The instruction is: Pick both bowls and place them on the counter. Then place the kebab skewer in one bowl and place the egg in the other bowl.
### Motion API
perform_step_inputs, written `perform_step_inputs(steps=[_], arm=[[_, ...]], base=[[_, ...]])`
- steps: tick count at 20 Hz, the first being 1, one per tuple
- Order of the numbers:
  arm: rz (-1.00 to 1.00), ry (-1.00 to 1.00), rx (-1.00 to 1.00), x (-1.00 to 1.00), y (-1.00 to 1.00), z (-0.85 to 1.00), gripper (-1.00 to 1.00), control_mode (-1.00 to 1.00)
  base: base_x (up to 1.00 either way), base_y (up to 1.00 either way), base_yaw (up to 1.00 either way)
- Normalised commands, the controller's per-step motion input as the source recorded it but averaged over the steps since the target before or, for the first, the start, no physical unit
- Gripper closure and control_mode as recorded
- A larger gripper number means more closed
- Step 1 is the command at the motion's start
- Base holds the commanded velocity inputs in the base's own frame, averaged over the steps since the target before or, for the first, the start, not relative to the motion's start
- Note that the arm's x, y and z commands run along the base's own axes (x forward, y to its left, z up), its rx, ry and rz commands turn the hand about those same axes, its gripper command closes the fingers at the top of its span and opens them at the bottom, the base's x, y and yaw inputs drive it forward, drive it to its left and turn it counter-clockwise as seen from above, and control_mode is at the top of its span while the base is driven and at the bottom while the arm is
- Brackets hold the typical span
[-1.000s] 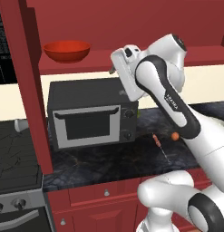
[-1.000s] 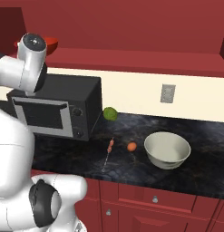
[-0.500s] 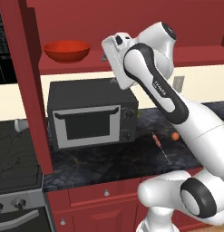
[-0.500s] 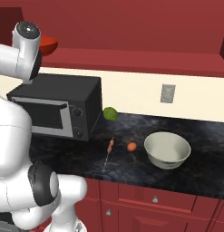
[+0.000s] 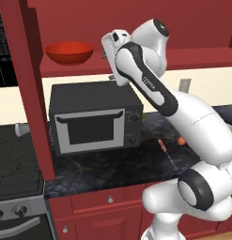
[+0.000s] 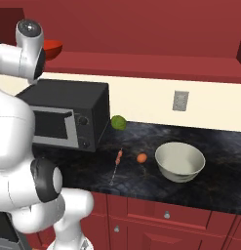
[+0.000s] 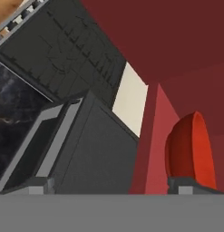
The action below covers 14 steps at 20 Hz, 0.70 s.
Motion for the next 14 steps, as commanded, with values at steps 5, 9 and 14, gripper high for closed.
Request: perform_step_inputs(steps=[5, 9, 14], arm=[[-0.07, 0.0, 0.0, 0.43, 0.13, 0.08, -1.0, -1.0], [0.0, 0.0, 0.01, 0.49, 0.18, 0.13, -1.0, -1.0], [0.0, 0.0, 0.02, 0.53, 0.13, 0.04, -1.0, -1.0]], base=[[0.0, 0.0, 0.0], [0.0, 0.0, 0.0], [0.0, 0.0, 0.0]])
